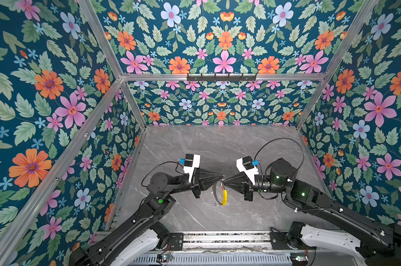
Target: Remove the keys from the keyring
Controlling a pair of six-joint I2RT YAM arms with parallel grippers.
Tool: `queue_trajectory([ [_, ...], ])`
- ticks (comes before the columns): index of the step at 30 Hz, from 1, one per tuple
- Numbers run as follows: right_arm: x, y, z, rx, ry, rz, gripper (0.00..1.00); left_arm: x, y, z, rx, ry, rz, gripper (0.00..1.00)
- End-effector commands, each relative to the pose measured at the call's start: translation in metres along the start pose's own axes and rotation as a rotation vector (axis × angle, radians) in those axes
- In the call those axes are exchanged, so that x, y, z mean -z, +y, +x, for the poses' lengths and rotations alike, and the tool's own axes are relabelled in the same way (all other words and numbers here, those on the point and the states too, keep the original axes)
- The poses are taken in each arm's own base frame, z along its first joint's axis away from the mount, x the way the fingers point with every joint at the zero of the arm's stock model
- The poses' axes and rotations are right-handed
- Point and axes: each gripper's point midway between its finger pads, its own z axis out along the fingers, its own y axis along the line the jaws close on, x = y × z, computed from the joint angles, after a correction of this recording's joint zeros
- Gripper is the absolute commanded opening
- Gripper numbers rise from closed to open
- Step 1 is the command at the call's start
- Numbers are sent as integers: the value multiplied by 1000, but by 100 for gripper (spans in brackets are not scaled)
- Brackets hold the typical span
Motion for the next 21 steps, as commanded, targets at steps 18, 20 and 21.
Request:
queue_trajectory([
  [18, -17, 7, -19, 22, -104, -54, 0, 11, 2, -9, 6, -184, 16, 0],
  [20, -18, 4, -15, 13, -92, -39, 0, 12, 0, -12, -1, -195, 20, 0],
  [21, -17, 2, -12, 8, -83, -25, 0, 13, 0, -12, -2, -193, 14, 0],
])
